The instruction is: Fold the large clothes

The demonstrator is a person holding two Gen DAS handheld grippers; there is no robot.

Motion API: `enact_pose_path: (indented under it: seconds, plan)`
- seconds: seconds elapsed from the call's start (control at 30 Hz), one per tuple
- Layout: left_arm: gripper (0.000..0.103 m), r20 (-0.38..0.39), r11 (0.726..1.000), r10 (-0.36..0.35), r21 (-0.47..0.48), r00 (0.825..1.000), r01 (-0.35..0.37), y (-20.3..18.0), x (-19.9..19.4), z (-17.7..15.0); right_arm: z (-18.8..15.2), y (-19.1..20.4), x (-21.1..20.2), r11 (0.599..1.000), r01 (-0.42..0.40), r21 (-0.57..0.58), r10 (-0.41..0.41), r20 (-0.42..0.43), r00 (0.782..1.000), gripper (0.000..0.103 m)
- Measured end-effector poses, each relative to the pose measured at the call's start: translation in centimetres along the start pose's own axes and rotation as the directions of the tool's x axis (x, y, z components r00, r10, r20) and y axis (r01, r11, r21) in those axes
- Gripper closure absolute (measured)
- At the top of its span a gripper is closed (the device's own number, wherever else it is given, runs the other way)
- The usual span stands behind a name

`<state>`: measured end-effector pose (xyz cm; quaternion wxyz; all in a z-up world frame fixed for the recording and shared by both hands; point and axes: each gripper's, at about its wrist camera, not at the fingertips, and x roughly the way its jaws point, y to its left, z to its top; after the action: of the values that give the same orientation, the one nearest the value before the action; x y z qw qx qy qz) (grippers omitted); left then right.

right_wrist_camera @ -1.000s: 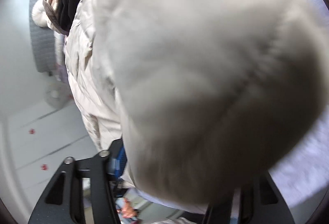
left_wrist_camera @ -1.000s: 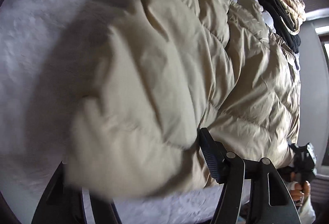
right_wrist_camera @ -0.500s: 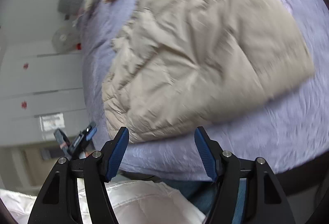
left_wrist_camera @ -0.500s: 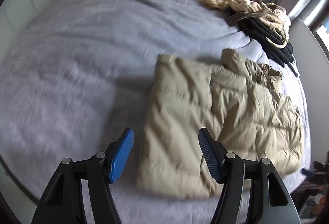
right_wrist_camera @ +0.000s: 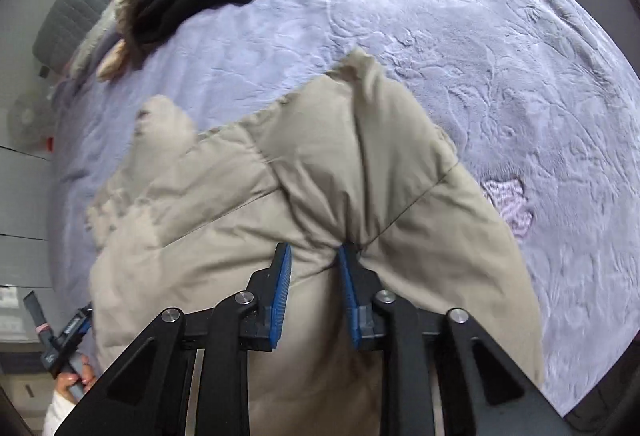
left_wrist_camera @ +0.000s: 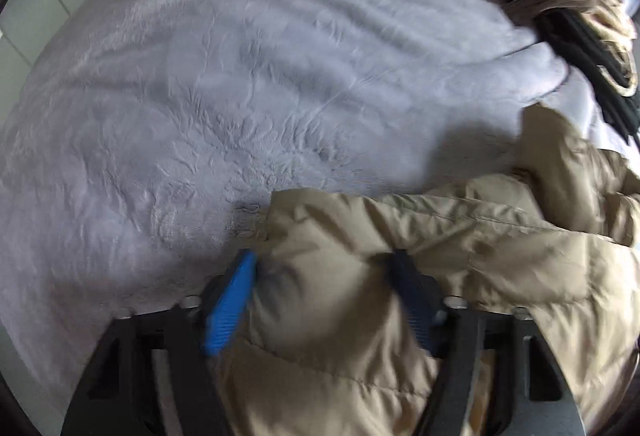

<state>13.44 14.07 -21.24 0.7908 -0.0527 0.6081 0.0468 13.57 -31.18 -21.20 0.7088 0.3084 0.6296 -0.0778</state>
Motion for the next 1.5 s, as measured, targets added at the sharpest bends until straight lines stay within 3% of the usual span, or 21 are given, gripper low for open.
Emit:
enact_pose_path:
  seconds: [0.1, 0.17, 0.3, 0.53, 0.73, 0.9, 1.0, 1.13, 1.17, 1.23, 1.33, 1.37, 1.5]
  plan:
    - [0.017, -0.049, 0.997, -0.035, -0.066, 0.998, 0.032, 0.6, 2.2, -0.3, 0.6, -0.2, 1.9, 1.0, -0.015, 0.026, 0.016, -0.021, 1.0, 0.083]
    - [0.007, -0.063, 0.99, -0.034, -0.135, 0.997, 0.025, 1.3, 2.9, -0.4, 0.5, 0.0, 2.3, 1.0, -0.01, 0.016, 0.011, -0.032, 0.999, 0.083]
    - [0.007, -0.081, 0.98, -0.032, -0.199, 0.996, 0.016, 1.8, 2.3, -0.7, 0.7, -0.1, 2.4, 1.0, -0.025, -0.017, 0.024, -0.056, 0.998, 0.083]
    - [0.007, -0.002, 0.984, 0.103, -0.148, 0.995, -0.102, 0.1, -4.3, -1.1, 1.4, -1.0, 3.1, 0.994, -0.105, -0.022, 0.102, -0.09, 0.991, 0.083]
    - [0.007, 0.024, 0.982, 0.103, -0.161, 0.994, -0.097, -0.3, -8.9, -2.4, 1.9, -1.1, 1.9, 0.993, -0.119, -0.023, 0.115, -0.122, 0.986, 0.08]
    - [0.007, 0.034, 0.995, 0.039, -0.095, 0.999, -0.036, 0.0, -10.7, -3.5, 1.0, 1.1, -1.8, 0.994, -0.089, -0.07, 0.085, -0.064, 0.994, 0.06]
    - [0.007, 0.02, 0.999, -0.014, -0.039, 1.0, 0.015, 0.4, -10.9, -4.5, -0.9, 2.7, -4.4, 0.994, -0.075, -0.085, 0.076, 0.001, 0.997, 0.055]
    - [0.007, -0.001, 0.994, -0.103, 0.016, 0.995, 0.103, 2.1, -10.5, -5.5, -5.6, 5.2, -6.6, 0.996, -0.058, -0.067, 0.06, 0.038, 0.997, 0.05]
    - [0.0, 0.01, 0.991, -0.127, 0.034, 0.992, 0.127, 2.9, -10.6, -5.8, -6.8, 6.0, -6.6, 0.996, -0.064, -0.065, 0.066, 0.036, 0.997, 0.049]
    - [0.0, 0.022, 0.986, -0.158, 0.052, 0.987, 0.157, 3.9, -10.4, -6.2, -9.6, 7.4, -6.2, 0.996, -0.065, -0.057, 0.066, 0.02, 0.998, 0.049]
    - [0.0, -0.028, 0.977, -0.192, 0.086, 0.981, 0.194, 5.4, -9.2, -6.6, -13.4, 9.1, -5.0, 0.997, -0.069, -0.027, 0.069, -0.021, 0.997, 0.047]
    - [0.0, -0.046, 0.976, -0.19, 0.095, 0.981, 0.194, 5.9, -8.7, -6.7, -14.5, 9.7, -4.6, 0.997, -0.069, -0.024, 0.068, -0.039, 0.997, 0.042]
    - [0.0, -0.091, 0.977, -0.201, 0.057, 0.975, 0.207, 8.0, -7.4, -7.0, -16.5, 11.9, -4.1, 0.993, -0.053, -0.103, 0.048, -0.05, 0.998, 0.001]
